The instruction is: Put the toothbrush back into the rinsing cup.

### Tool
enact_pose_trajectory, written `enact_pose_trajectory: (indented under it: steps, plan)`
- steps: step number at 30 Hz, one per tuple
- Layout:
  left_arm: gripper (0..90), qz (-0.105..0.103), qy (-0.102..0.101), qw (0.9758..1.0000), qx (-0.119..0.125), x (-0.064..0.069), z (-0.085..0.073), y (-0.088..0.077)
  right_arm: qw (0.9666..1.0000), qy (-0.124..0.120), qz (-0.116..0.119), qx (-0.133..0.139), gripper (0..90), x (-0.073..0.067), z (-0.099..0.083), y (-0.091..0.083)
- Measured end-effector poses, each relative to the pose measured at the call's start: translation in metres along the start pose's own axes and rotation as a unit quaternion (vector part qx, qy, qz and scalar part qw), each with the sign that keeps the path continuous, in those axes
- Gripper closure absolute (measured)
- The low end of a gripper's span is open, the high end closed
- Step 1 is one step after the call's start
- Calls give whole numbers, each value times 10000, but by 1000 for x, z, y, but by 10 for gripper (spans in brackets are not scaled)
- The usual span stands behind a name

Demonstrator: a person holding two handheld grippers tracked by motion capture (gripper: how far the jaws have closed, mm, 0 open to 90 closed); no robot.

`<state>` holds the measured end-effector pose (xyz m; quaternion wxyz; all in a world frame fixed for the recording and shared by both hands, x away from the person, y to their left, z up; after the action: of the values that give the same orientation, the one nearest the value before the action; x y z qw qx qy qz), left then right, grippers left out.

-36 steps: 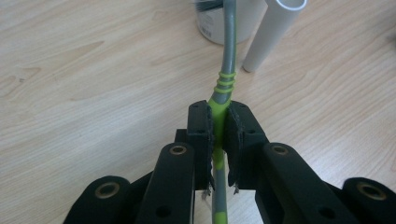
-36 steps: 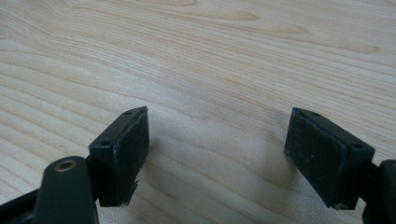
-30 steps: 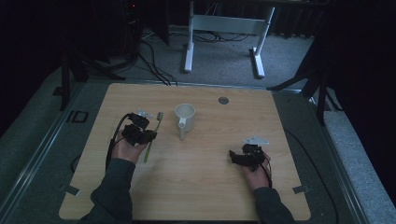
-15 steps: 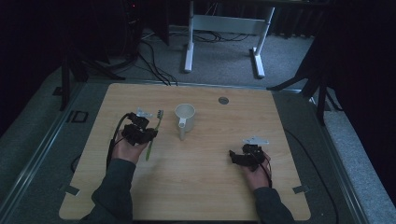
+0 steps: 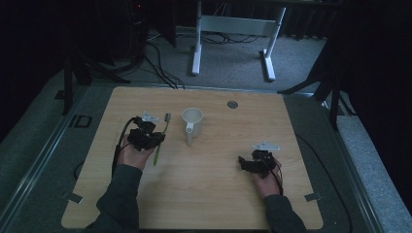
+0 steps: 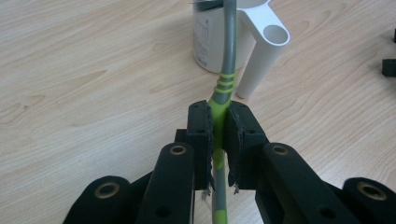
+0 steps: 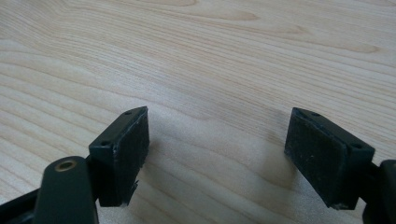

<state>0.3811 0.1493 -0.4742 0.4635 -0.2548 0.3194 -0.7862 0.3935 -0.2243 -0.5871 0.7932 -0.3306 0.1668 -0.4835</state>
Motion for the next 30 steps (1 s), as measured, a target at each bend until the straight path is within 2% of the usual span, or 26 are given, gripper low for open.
enact_pose_trajectory:
  steps: [16,30]
  plan:
    - [808,-57,-23,9998,183,1,1,0,10000,3,-1,-2,216,0,0,0]
    - [808,-90,58,9993,363,2,3,-3,10000,-6,-2,0,215,0,0,0]
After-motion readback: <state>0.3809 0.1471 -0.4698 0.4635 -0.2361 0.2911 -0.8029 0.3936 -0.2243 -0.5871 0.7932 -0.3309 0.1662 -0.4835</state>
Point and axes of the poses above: each handheld gripper's, and its own axes: y roughly forward along the jaws, z roughly out of its top, x roughly to its right, the point moved 4 cm from there along y, roughly forward along the jaws, and after that the axes turned 4 degrees about -y, right-handed, at the moved point
